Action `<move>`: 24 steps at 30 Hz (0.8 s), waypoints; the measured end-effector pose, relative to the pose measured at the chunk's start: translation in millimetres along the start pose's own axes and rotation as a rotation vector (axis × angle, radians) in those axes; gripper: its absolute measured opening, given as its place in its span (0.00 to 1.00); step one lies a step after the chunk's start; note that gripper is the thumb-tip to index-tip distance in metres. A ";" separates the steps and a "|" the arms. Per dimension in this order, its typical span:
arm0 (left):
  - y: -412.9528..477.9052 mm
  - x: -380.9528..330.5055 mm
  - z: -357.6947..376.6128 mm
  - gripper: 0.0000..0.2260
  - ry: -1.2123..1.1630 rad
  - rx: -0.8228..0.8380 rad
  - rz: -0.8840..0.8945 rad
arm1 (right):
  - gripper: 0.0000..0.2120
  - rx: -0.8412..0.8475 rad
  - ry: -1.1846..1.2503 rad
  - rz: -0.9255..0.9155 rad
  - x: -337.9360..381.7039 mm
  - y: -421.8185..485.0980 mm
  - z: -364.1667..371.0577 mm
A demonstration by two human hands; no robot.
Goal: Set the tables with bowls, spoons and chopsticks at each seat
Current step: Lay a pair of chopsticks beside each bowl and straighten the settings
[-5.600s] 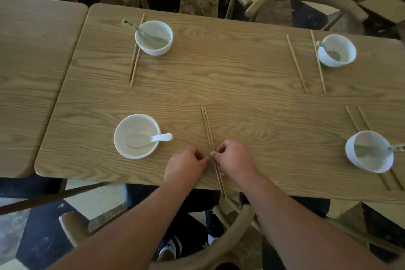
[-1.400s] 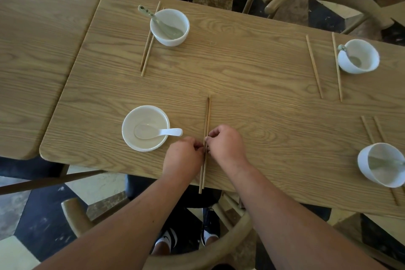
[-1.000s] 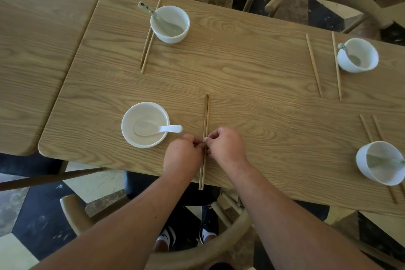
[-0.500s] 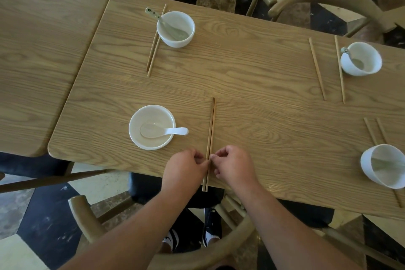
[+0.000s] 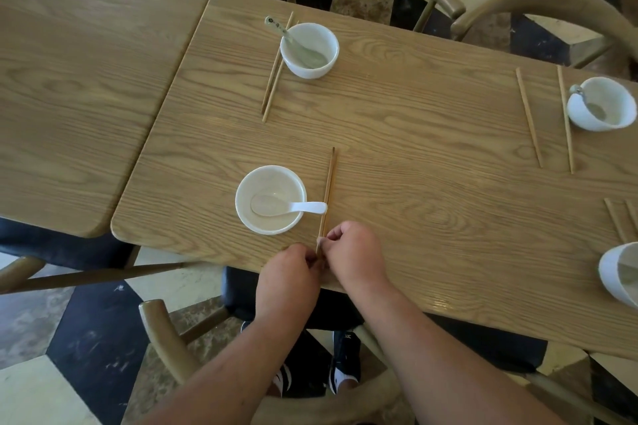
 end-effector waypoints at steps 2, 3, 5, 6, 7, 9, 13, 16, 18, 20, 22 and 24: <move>2.7 8.2 -6.3 0.09 -0.004 -0.014 -0.004 | 0.09 -0.001 0.016 0.000 7.2 0.8 8.4; 3.9 11.6 -8.8 0.09 -0.008 -0.019 -0.010 | 0.09 0.001 0.035 0.006 10.2 1.0 11.5; 5.8 16.2 -12.7 0.09 -0.024 -0.027 -0.024 | 0.09 0.008 0.058 0.017 14.8 1.1 15.3; 6.3 17.7 -13.8 0.09 -0.037 -0.028 -0.029 | 0.10 0.008 0.061 0.018 15.9 1.4 16.2; 6.5 18.4 -14.7 0.09 -0.052 -0.027 -0.032 | 0.09 0.008 0.063 0.021 16.2 1.8 16.6; 6.3 19.0 -15.5 0.08 -0.081 -0.020 -0.036 | 0.09 0.007 0.066 0.026 15.8 1.6 16.1; 6.5 19.2 -17.0 0.07 -0.092 -0.020 -0.028 | 0.08 0.017 0.059 0.029 15.5 2.1 15.9; 7.2 18.9 -18.3 0.07 -0.095 -0.021 -0.030 | 0.09 0.032 0.058 0.033 16.1 2.6 16.0; 7.3 18.8 -18.5 0.07 -0.098 -0.017 -0.034 | 0.09 0.041 0.048 0.039 15.8 3.8 16.5; 7.5 18.7 -18.7 0.06 -0.111 -0.010 -0.045 | 0.10 0.058 0.072 0.058 15.7 4.8 17.3; 6.9 17.9 -19.7 0.06 -0.119 -0.006 -0.055 | 0.09 0.065 0.079 0.076 15.1 7.1 18.2; 7.0 17.9 -19.3 0.05 -0.115 -0.005 -0.055 | 0.10 0.076 0.065 0.086 15.6 7.8 17.4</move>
Point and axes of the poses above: each hand's wrist, its own y-axis towards the middle knuckle, its own z-axis out of the palm, x = y × z, the point moved 3 cm from there along y, towards the middle knuckle, and after that the axes turned 2 degrees about z, right-handed, at the moved point
